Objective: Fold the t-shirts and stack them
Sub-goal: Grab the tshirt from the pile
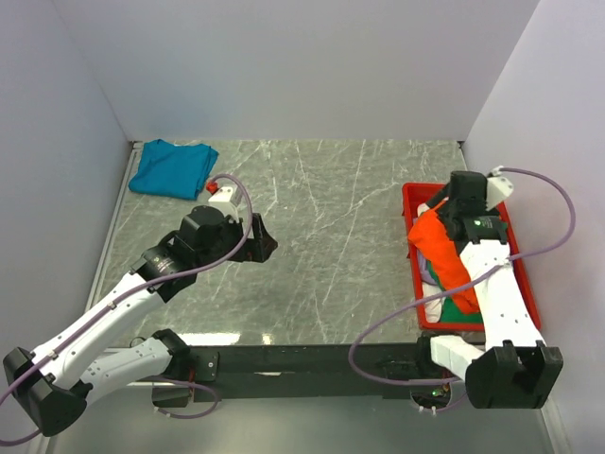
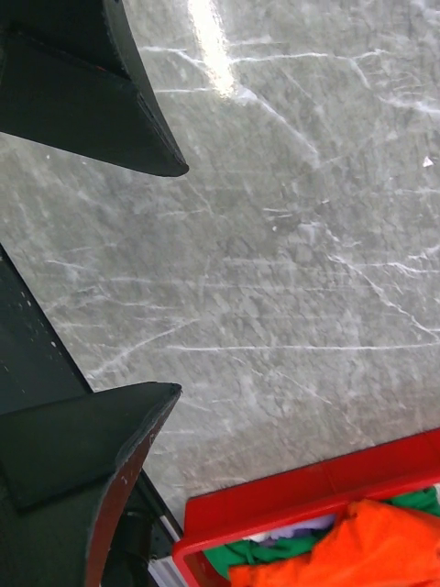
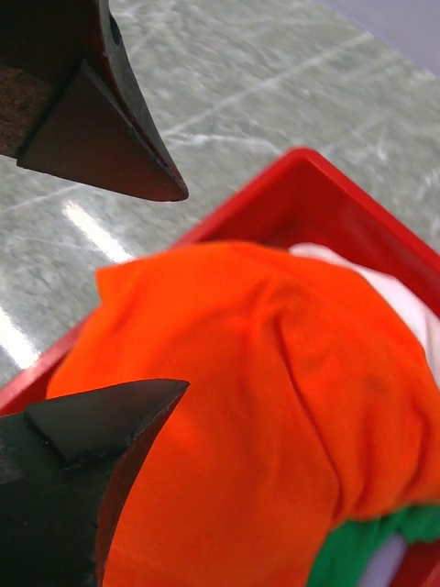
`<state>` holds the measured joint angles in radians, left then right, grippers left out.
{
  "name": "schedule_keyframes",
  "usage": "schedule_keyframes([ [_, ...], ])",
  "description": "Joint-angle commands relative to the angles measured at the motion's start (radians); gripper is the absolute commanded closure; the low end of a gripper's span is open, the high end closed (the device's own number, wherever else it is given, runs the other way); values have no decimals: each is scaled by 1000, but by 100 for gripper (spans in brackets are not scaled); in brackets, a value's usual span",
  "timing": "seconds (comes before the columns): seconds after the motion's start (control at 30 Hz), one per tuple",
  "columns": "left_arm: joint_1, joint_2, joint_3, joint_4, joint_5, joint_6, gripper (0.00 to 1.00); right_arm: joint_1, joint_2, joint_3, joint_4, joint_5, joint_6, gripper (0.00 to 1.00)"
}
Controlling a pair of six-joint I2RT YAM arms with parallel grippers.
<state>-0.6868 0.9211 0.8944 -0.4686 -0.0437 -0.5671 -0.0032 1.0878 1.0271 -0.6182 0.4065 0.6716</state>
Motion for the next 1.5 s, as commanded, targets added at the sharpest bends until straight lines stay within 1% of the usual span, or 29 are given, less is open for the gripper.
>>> schedule_keyframes([
  [0.0,1,1,25,-13,-9,42,1,-61,9,1,-6,-27,-12,16],
  [0.1,1,7,14,-7,8,41,1,-77,41,-24,67,-64,-15,16],
  [0.17,1,7,9,-7,15,36,1,-83,92,-21,92,-87,-17,16],
  [0.23,1,4,6,-10,16,35,1,-86,153,-7,97,-83,-9,17],
  [0.33,1,-14,-2,-18,7,36,1,-87,202,7,110,-69,-6,18],
  [0.43,1,-22,-8,-19,-15,41,0,-90,225,-2,123,-49,-4,20],
  [0.5,3,-22,-6,-22,-27,41,1,-90,236,-7,124,-40,-6,27],
  [0.53,1,-18,-6,-22,-27,44,1,-90,235,-9,123,-38,-12,31],
  [0.57,1,-13,-5,-22,-27,41,1,-90,231,-7,120,-37,-9,42],
  [0.63,1,-8,-3,-19,-24,39,1,-90,201,-9,112,-29,-12,62],
  [0.67,1,-5,-3,-18,-21,36,0,-90,187,-6,109,-26,-15,82],
  [0.7,1,-4,0,-16,-16,36,1,-90,158,4,103,-25,-24,88],
  [0.83,4,7,1,-13,-15,30,0,-90,120,62,58,-32,-50,100],
  [0.97,6,9,6,-11,-16,26,1,-90,66,109,45,-72,-64,100],
  [1.07,7,9,20,-19,-30,21,1,-89,34,189,15,-113,-75,100],
  [1.1,7,5,24,-21,-33,21,1,-86,23,249,-4,-123,-79,100],
  [1.17,9,2,28,-18,-41,15,0,-70,11,313,-23,-149,-90,100],
  [1.2,9,-4,31,-16,-42,12,1,-61,8,388,-31,-153,-93,100],
  [1.27,9,-7,32,-8,-39,6,1,-26,14,474,-51,-166,-99,100],
  [1.3,9,-10,35,-4,-39,3,1,-12,15,564,-55,-178,-105,100],
  [1.33,10,-13,38,-1,-39,-4,0,-1,23,612,-61,-184,-109,100],
  [1.37,10,-13,40,1,-39,-5,0,53,38,658,-67,-190,-112,100],
  [1.4,10,-14,44,2,-41,-8,1,78,49,751,-74,-192,-116,100],
  [1.43,10,-14,47,-1,-44,-16,0,112,61,801,-80,-190,-118,100],
  [1.47,12,-16,52,-1,-50,-19,1,167,89,886,-90,-192,-119,100],
])
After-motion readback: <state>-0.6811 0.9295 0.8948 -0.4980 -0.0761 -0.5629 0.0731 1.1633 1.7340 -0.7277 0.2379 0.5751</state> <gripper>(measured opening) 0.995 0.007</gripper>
